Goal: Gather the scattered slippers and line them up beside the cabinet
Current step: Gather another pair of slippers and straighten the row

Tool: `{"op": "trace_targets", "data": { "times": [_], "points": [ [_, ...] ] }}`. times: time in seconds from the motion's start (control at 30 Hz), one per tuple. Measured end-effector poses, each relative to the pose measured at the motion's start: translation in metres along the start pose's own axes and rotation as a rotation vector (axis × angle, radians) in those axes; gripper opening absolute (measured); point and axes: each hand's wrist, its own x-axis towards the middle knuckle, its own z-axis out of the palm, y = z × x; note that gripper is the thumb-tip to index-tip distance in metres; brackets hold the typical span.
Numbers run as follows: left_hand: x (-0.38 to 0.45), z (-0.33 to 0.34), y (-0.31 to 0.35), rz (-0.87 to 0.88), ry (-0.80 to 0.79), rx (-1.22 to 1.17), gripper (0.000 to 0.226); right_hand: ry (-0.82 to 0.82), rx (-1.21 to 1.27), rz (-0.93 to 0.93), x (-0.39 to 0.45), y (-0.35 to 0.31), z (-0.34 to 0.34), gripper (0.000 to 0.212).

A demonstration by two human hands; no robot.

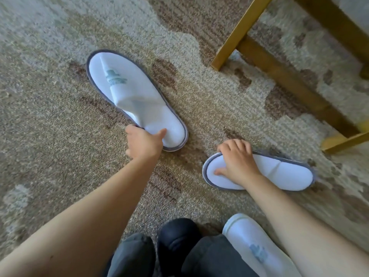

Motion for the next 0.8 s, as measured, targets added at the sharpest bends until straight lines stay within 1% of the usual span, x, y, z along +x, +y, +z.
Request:
{"op": "trace_targets", "data": {
  "times": [0.13, 0.23, 0.3, 0.33, 0.4, 0.5, 0.53, 0.6, 0.67, 0.7, 0.73, 0.8],
  "points": [
    [-0.002, 0.005, 0.003, -0.028, 0.030, 0.059, 0.070, 0.052, 0.139, 0.052, -0.008, -0.004, -0.006, 0.042],
    [0.001, 0.006, 0.005, -0.046, 0.024, 0.117, 0.064, 0.169, 0.250, 0.095, -0.007, -0.006, -0.018, 0.033],
    [0.004, 0.006, 0.006, -0.051, -0.010, 0.144, 0.061, 0.239, 0.321, 0.091, -0.004, -0.008, -0.029, 0.031],
    [0.005, 0.006, 0.006, -0.044, -0.038, 0.115, 0.060, 0.269, 0.366, 0.080, -0.001, -0.010, -0.035, 0.030],
    [0.005, 0.005, 0.008, -0.013, -0.117, -0.022, 0.056, 0.309, 0.448, 0.063, 0.003, -0.013, -0.050, 0.025],
    [-0.006, -0.012, 0.016, 0.055, -0.163, -0.157, 0.040, 0.325, 0.518, 0.050, 0.009, -0.022, -0.079, 0.014],
    [-0.013, -0.024, 0.022, 0.062, -0.155, -0.183, 0.036, 0.326, 0.541, 0.049, 0.008, -0.029, -0.091, 0.011],
    [-0.032, -0.059, 0.032, 0.054, -0.147, -0.227, 0.036, 0.348, 0.604, 0.033, -0.002, -0.046, -0.120, 0.013],
    [-0.060, -0.105, 0.044, 0.044, -0.146, -0.239, 0.041, 0.403, 0.670, -0.002, -0.020, -0.066, -0.158, 0.012],
    [-0.078, -0.131, 0.052, 0.057, -0.144, -0.226, 0.040, 0.443, 0.699, -0.017, -0.032, -0.076, -0.181, 0.012],
    [-0.097, -0.157, 0.062, 0.085, -0.142, -0.205, 0.034, 0.492, 0.732, -0.024, -0.045, -0.086, -0.209, 0.015],
    [-0.140, -0.213, 0.089, 0.152, -0.106, -0.189, 0.018, 0.561, 0.824, -0.034, -0.076, -0.104, -0.270, 0.012]
  ]
}}
